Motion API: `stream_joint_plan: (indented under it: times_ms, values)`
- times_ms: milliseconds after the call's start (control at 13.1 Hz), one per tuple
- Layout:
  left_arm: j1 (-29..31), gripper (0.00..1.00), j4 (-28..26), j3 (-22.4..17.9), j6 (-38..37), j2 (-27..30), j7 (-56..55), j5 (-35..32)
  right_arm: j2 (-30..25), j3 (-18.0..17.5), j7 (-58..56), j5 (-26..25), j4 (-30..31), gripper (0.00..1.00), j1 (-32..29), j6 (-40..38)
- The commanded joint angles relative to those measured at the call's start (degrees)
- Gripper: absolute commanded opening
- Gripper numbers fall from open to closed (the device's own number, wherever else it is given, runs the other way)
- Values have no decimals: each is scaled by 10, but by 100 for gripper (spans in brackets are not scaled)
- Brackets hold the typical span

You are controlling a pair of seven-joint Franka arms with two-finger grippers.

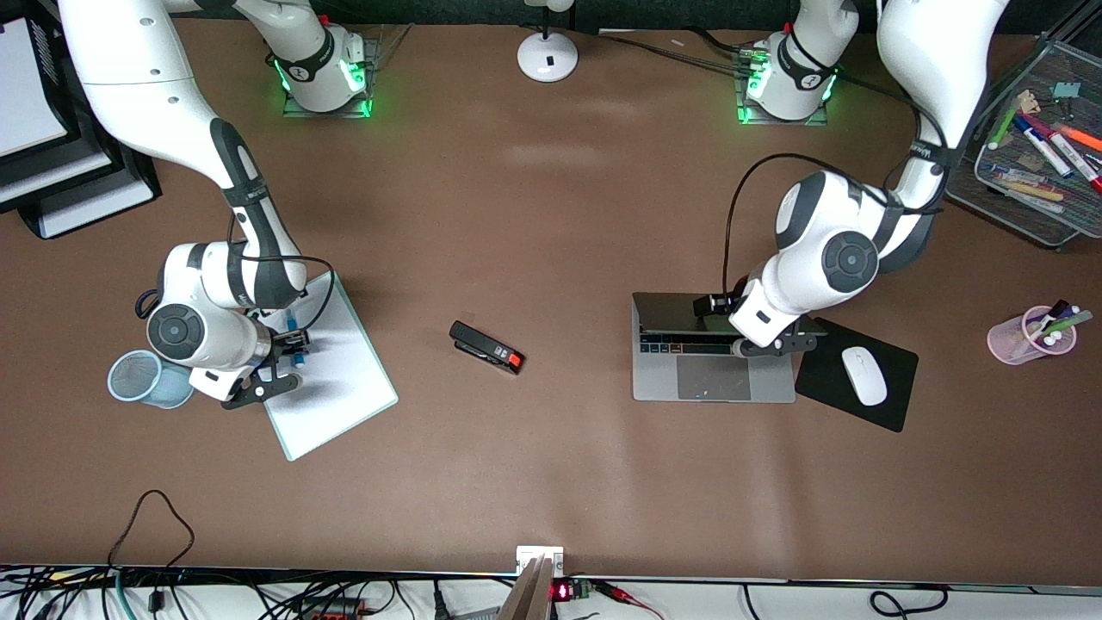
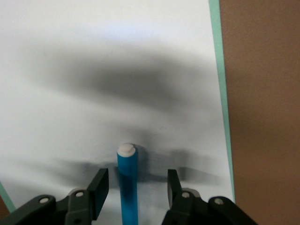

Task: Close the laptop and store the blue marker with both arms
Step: 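Push the laptop lid down shut with the left gripper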

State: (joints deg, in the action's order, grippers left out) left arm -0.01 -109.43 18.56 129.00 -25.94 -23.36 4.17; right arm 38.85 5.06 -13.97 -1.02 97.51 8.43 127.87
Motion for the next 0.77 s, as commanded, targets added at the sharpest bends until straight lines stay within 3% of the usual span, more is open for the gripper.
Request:
stream_joint_plan:
  times_ms: [0,689]
  values:
    - [0,100,17,-2,34,-38,-5,-1,10,-2,-12,18,-16,59,-2,5]
    - [-2,100,46,-22,83,-111,-1,-1,16,-2,-13,18,-20,44,2,5]
